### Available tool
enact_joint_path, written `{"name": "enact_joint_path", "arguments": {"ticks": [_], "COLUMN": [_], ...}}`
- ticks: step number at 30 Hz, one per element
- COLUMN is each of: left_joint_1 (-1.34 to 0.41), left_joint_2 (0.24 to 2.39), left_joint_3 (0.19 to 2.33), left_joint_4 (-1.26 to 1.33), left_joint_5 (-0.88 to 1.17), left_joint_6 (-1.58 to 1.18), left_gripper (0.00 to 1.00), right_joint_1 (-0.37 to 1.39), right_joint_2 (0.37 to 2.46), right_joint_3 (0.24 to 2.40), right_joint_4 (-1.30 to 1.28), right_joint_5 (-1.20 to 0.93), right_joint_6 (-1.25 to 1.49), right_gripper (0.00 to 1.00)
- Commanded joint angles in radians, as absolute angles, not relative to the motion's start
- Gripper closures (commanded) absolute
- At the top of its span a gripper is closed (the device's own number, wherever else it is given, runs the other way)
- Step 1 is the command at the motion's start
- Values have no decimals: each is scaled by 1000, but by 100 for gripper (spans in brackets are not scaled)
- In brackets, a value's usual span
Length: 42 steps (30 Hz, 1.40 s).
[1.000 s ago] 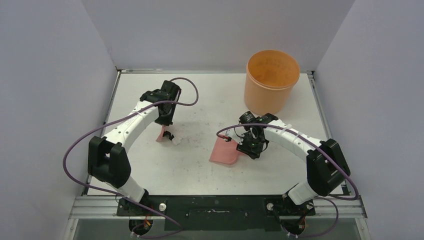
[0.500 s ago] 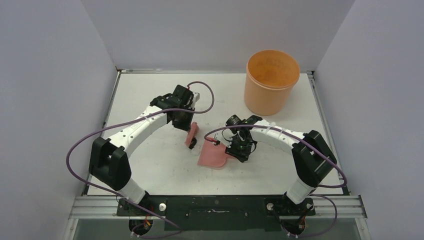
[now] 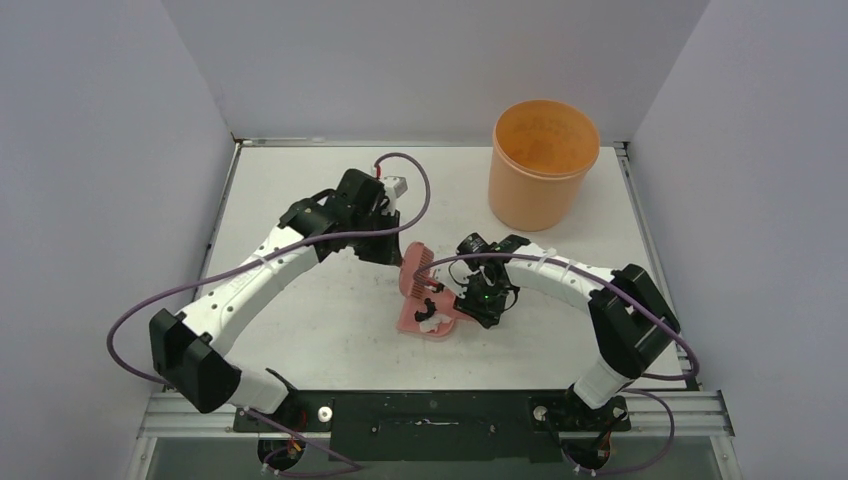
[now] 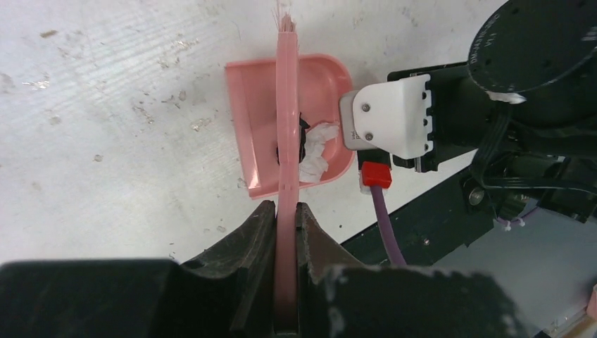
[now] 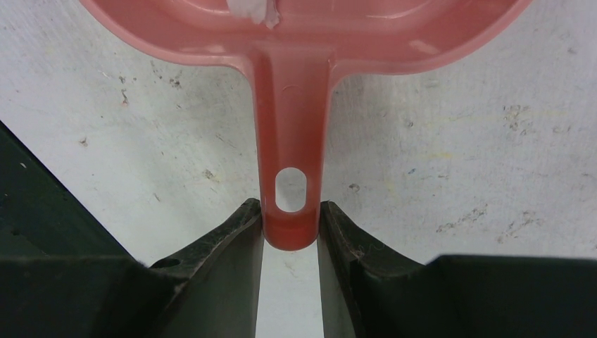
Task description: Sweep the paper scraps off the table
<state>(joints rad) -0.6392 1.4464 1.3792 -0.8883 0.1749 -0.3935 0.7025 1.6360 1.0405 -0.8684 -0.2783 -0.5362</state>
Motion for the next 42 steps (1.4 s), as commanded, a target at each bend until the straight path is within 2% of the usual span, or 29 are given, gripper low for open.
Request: {"name": "enact_joint_path", "arguments": {"ticks": [1,6,12,22,27,31,42], "left_joint_1": [-642,-638,-635,-615,-601,-598,-597], "left_joint_2": [1319,1220,1098,920,846,825,819], "left_joint_3": [1461,1367,1102,768,726,721,713], "left_joint_4": [-923,-881,-710,-455,-409,-442,-448], "left_joint_5": [35,-107,-175,-122,-124,-203,-188], "left_joint_6": [-421,-394,-361,-348,-356,-343,-350], "left_gripper": [100,100,99,99,99,99,99], "right_joint_1": [680,660,643,567,548,535,467], "right_joint_2": [1547,1494,1446,1349,1295,1257,1238], "right_joint_3": [999,967,951,920,914,928,1087], "right_joint_4": [-834,-820,-805,-775,-778,-804,-884], "right_joint_5": [-291,-293,-303,-368,-365,-367,-398], "right_joint_6": [-526,-532,-533,-531,-547,-572,-598], "right_gripper": [95,95,95,95,95,95,95]}}
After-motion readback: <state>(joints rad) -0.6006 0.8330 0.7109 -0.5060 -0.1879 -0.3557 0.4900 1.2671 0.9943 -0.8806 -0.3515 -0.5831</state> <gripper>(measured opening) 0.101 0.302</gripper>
